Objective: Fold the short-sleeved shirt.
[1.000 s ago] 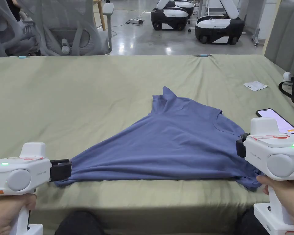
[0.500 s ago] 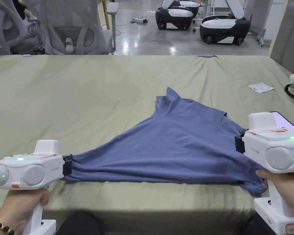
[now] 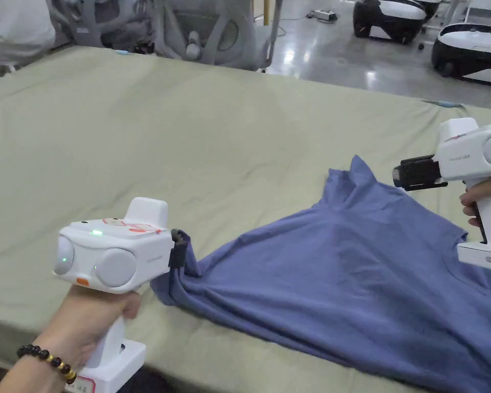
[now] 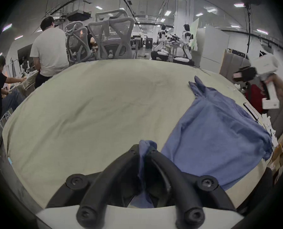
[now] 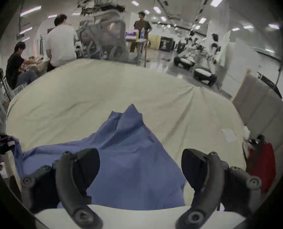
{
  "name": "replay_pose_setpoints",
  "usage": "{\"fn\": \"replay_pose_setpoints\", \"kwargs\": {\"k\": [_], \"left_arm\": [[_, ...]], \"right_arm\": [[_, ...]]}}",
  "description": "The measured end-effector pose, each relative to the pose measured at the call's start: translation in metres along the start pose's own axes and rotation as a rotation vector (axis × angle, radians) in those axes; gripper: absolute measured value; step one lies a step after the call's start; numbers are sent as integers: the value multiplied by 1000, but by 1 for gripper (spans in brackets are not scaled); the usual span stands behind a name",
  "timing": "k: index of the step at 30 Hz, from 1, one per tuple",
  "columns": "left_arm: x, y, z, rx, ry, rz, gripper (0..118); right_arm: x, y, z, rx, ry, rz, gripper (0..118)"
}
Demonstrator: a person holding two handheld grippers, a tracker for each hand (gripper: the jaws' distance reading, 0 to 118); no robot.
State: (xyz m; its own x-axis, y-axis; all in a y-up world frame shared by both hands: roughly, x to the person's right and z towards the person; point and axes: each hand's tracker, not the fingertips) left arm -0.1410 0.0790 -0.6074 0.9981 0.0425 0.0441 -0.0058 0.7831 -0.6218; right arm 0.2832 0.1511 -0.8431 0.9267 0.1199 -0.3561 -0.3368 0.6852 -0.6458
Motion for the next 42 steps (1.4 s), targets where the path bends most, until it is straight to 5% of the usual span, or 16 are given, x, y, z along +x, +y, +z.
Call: {"fn": "replay_pose_setpoints", "kwargs": {"k": [5,9,13,15,16,18,27,34,42], "left_arm": [[-3,-1,-9,-6,26,9,3],[-7,0,-13,-8,41,2,3],[-7,2,-17,-14,42,-2,3],[-6,2,-17,-10,40,-2,3],[-6,3,-17,-6,42,2,3],[-5,8,-17,1,43,2,3],[-2,111,-5,146,43,-75,3],[23,252,25,345,81,-239,3],[46,391,40,504,145,-296,3]], "right_arm": [[27,7,-107,-149,14,36,102],[34,7,-143,-196,-50,79,70],[27,0,-145,-232,-61,92,59],[18,-2,-138,-244,6,62,32],[23,3,-143,-262,15,61,0],[8,3,-138,-266,-58,152,0],[31,61,-5,2,-103,34,1],[89,133,131,222,-385,58,1],[137,179,235,404,-571,-78,1]]}}
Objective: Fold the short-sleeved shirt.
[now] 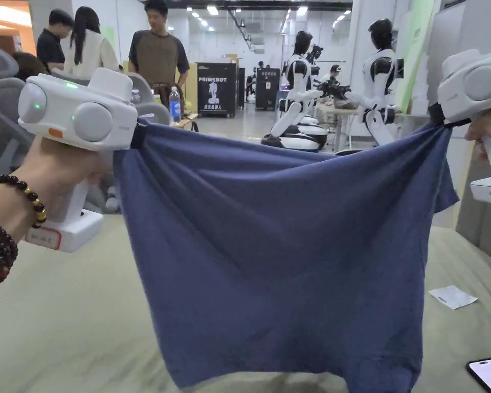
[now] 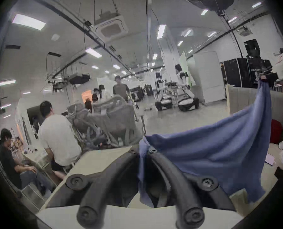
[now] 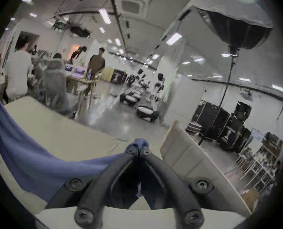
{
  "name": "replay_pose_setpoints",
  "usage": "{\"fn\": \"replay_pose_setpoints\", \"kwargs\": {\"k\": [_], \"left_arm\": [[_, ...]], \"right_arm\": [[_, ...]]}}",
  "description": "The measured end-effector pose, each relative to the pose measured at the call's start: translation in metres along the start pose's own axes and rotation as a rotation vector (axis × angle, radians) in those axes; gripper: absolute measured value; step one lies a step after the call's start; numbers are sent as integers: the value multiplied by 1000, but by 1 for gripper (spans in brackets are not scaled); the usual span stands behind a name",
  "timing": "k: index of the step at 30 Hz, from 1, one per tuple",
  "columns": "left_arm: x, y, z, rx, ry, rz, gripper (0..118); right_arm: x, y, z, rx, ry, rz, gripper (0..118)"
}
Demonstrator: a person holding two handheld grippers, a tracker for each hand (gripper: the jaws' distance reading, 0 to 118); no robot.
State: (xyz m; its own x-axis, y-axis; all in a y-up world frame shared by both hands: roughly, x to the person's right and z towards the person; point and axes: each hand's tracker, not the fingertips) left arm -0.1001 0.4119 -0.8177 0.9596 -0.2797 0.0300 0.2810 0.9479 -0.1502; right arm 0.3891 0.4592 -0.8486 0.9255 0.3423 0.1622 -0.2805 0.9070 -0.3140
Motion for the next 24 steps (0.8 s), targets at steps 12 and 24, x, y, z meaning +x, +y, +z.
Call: {"fn": "replay_pose_setpoints", "kwargs": {"k": [12,24], "left_arm": [[-24,108,-35,110,68,159,3],[-10,53,-53,64,60,121,3]], "right_arm": [[49,41,25,186,-68,-191,1],[27,4,-3,180,-35,-210,1]]}}
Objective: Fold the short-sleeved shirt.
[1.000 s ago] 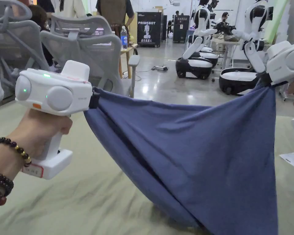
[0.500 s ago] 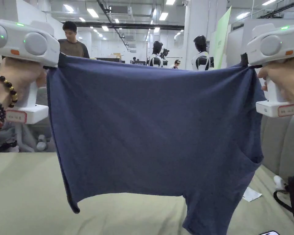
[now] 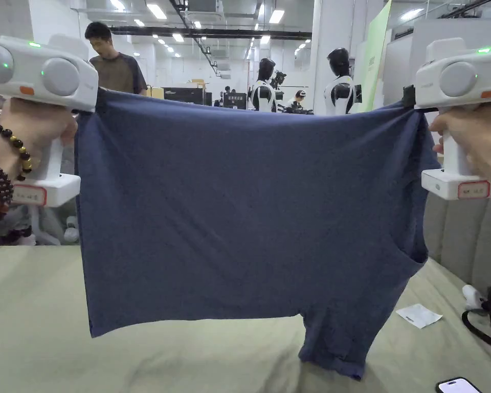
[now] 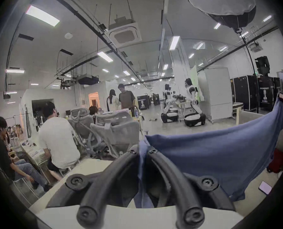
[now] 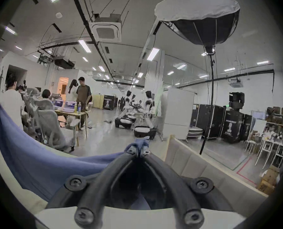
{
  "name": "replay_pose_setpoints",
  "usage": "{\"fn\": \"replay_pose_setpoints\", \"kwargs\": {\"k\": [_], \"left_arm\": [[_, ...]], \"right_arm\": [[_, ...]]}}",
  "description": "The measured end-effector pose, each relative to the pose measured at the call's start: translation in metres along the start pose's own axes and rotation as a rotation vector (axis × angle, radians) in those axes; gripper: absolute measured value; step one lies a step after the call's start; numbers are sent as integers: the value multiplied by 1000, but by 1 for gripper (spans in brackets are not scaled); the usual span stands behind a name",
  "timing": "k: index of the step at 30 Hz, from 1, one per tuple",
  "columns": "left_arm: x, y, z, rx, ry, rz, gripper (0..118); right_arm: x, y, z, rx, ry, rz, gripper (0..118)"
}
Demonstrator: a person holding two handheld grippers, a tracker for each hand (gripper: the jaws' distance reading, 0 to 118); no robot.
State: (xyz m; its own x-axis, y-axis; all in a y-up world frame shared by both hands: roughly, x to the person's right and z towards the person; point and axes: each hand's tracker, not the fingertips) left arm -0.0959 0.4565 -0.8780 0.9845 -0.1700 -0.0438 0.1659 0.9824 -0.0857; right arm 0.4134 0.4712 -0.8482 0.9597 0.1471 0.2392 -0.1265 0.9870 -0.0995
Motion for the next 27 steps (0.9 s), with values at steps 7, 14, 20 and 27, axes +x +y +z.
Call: {"fn": "replay_pose_setpoints", "kwargs": {"k": [7,14,20,27], "left_arm": [[3,-82,-23,-107,-55,26,3],[-8,-116,30,-87,-105,10,3],[-14,-193,121,-142,-177,-13,3],[-29,-307,224,-315,-203,120,3]], "right_arm": [[-13,-59,-13,-82,37,14,1],[0,-86,47,-61,62,-15,1],[6,-158,134,-134,99,41,1],[5,-270,240,-280,153,60,1]]}}
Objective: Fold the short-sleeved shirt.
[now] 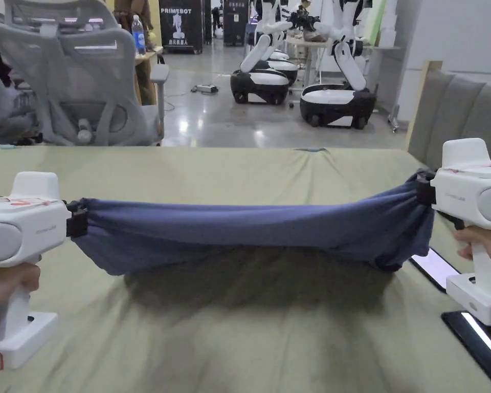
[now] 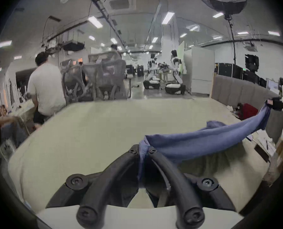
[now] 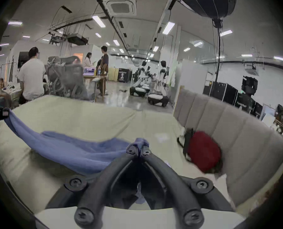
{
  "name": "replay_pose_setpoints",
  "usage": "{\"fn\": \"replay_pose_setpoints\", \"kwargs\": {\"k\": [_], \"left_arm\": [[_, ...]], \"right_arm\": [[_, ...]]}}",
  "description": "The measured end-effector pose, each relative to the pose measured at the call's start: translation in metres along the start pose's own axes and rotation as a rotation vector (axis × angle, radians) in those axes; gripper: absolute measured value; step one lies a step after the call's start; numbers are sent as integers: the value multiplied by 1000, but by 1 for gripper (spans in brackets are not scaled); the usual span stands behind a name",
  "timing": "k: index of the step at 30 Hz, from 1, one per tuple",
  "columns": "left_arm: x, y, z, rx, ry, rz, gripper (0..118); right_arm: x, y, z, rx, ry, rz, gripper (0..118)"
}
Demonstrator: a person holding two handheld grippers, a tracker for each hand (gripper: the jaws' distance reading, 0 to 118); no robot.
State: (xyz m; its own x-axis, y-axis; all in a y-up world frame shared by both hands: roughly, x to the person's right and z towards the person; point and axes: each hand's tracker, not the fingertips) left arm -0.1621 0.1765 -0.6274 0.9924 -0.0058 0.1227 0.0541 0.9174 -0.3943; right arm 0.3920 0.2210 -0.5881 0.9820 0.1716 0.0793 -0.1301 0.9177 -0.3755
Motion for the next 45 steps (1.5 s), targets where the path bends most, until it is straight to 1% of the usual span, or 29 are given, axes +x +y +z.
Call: {"fn": "replay_pose_setpoints", "kwargs": {"k": [3,6,8,10,12,13,14,15,21,22,23,24,25,26,27,28,29,30,31,32,33,34,35,37,40,45], "left_arm": [[-1,-51,24,-44,4,1,3],[-2,-93,39,-142,-12,37,3],[-2,-115,44,-210,-7,37,3],[0,-131,47,-232,-1,38,3],[2,-143,49,-252,-6,35,3],[5,-147,50,-257,-4,33,3],[6,-152,49,-274,-3,26,3],[8,-156,47,-289,-1,15,3],[12,-169,36,-321,20,-1,4],[12,-167,37,-320,22,0,6],[13,-164,37,-318,26,3,14],[13,-161,39,-315,39,2,30],[13,-158,43,-305,47,-4,71],[13,-154,45,-302,53,-9,103],[13,-150,47,-296,57,-6,118],[12,-145,54,-247,36,13,109],[15,-136,56,-207,54,-9,109],[16,-130,58,-191,43,10,110],[19,-123,59,-190,60,21,102],[22,-118,61,-175,76,24,84],[22,-118,67,-145,78,16,55],[24,-116,68,-123,83,3,10],[26,-114,69,-112,94,-6,0],[29,-115,68,-113,108,-6,0],[28,-115,69,-134,66,11,0],[27,-127,69,-153,85,0,0]], "right_arm": [[-14,-51,26,-85,15,31,1],[-25,-100,43,-205,32,21,1],[-29,-128,48,-283,34,23,1],[-30,-153,46,-370,46,38,1],[-27,-171,40,-444,35,53,1],[-26,-179,37,-473,49,59,1],[-24,-186,34,-504,58,51,1],[-22,-191,31,-524,58,38,1],[-24,-203,16,-531,59,25,3],[-24,-202,15,-531,56,22,8],[-23,-199,20,-530,50,13,19],[-23,-197,23,-509,33,-2,41],[-23,-193,28,-463,6,6,85],[-23,-190,32,-434,-2,23,116],[-23,-187,38,-417,7,19,117],[-26,-180,48,-365,25,-17,109],[-28,-172,49,-343,44,-59,110],[-32,-168,49,-334,50,-86,108],[-32,-164,53,-338,52,-95,98],[-36,-161,54,-326,46,-95,80],[-42,-159,56,-295,42,-92,52],[-47,-158,56,-271,29,-82,7],[-44,-161,56,-265,10,-65,0],[-49,-159,54,-277,-5,-58,0],[-45,-163,55,-281,15,-79,0],[-45,-163,57,-284,5,-59,0]]}}
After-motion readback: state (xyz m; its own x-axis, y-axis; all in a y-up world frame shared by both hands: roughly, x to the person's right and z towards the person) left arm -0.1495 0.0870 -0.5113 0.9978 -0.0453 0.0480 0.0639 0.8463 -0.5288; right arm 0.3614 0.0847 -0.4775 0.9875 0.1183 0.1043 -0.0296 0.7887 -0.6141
